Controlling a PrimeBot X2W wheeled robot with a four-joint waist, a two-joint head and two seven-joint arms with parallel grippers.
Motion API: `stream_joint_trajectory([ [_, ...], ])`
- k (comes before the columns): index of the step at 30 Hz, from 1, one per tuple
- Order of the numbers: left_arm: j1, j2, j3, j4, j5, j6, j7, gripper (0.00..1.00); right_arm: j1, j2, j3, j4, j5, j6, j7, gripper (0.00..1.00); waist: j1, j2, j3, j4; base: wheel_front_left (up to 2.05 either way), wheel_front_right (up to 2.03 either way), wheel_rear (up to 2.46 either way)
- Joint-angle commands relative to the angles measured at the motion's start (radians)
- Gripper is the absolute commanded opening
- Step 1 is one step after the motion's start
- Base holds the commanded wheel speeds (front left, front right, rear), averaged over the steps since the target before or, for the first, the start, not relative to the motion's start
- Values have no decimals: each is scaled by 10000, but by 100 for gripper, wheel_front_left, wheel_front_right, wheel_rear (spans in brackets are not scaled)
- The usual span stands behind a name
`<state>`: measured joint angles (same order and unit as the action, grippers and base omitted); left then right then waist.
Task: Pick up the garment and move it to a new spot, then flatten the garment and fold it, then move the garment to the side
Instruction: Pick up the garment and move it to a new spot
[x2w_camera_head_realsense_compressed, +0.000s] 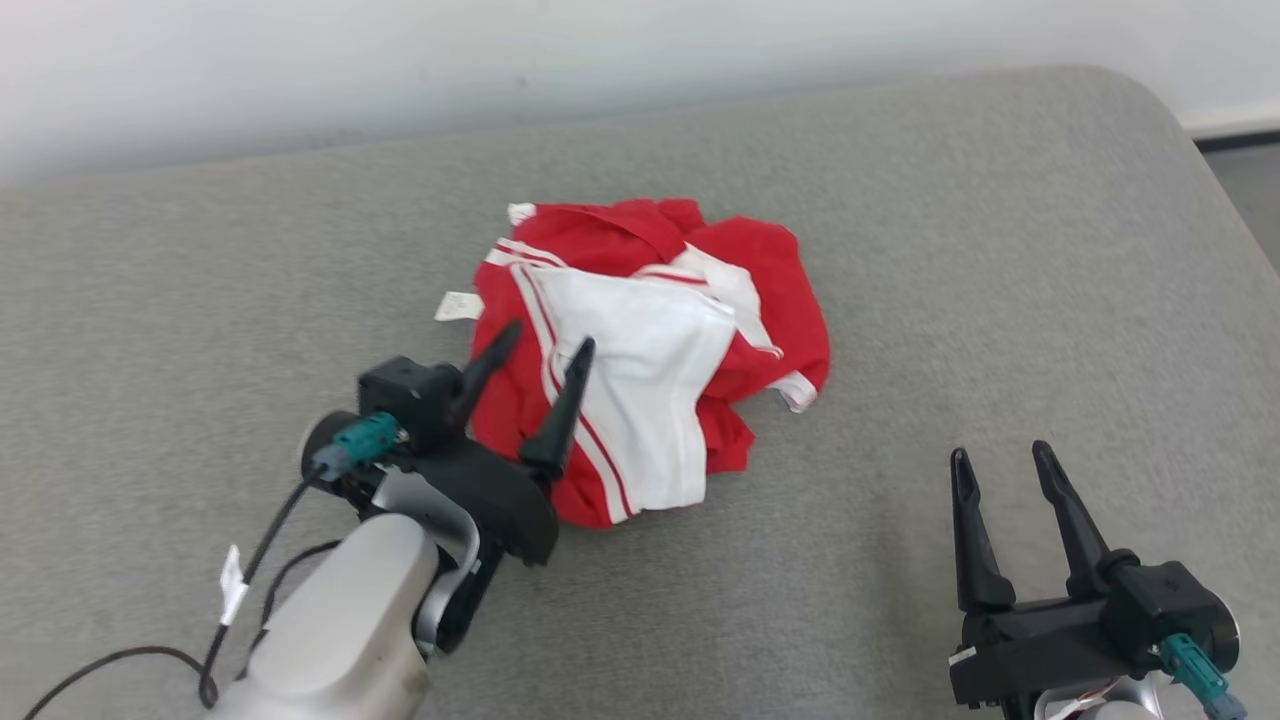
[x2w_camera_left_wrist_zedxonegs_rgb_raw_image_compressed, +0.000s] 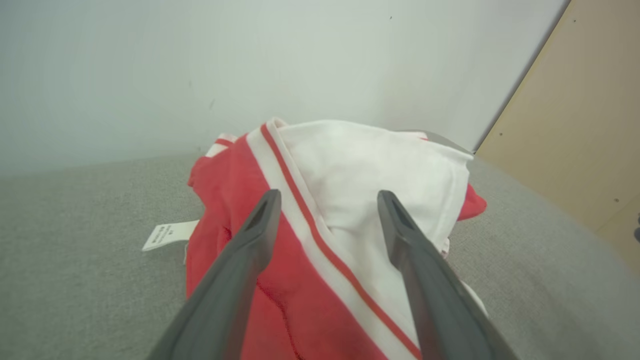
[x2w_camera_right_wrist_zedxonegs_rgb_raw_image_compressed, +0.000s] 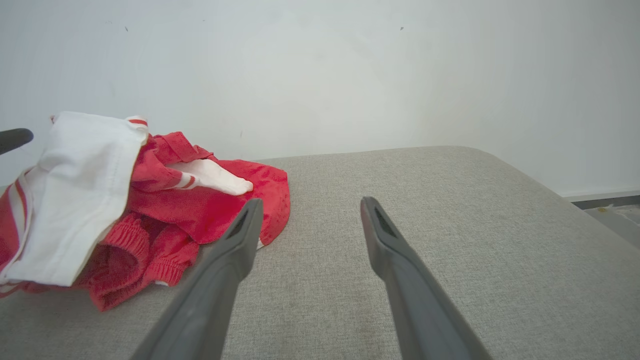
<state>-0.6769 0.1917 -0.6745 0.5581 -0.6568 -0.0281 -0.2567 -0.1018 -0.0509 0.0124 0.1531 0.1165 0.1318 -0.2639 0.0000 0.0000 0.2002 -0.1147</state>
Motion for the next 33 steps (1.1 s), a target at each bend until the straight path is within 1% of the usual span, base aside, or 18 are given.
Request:
stream_joint_trajectory([
  [1,-15,25,357,-271,260,27,-85,100,156,8,15,27,-76,-21,-9,100,0,0,-578,570,0,0,0],
  [5,723,208,1341,-1333,935,277,-72,100,381,6,-42,5,-89,-21,-8,100,0,0,-1102,1094,0,0,0],
  [6,723,208,1341,-1333,935,277,-72,100,381,6,-42,5,-89,-21,-8,100,0,0,-1102,1094,0,0,0],
  [12,2275,762,2639,-2579,1770,539,-78,100,696,6,18,21,21,-21,-8,100,0,0,-1800,1704,0,0,0],
  [15,3227,1019,3314,-3138,2063,660,-79,100,798,7,83,25,60,-21,-8,100,0,0,-2044,1879,0,0,0],
  [19,4606,1213,4126,-3891,2357,798,-80,100,906,4,120,-12,69,-21,-8,100,0,0,-2241,1970,0,0,0],
  [21,5268,1228,4480,-4234,2528,829,-80,100,930,-5,137,-25,108,-21,-8,100,0,0,-2310,1974,0,0,0],
  [24,6082,1182,4944,-4645,2845,741,-81,100,1063,-80,78,-51,164,-21,-8,100,0,0,-2366,2007,0,0,0],
  [28,6793,889,5374,-4882,3229,559,-81,100,1258,-103,-63,-78,179,-21,-8,100,0,0,-2385,2080,0,0,0],
  [33,7234,407,5727,-4881,3676,195,-81,100,1403,-119,-117,-68,192,-21,-8,100,0,0,-2379,2114,0,0,0],
])
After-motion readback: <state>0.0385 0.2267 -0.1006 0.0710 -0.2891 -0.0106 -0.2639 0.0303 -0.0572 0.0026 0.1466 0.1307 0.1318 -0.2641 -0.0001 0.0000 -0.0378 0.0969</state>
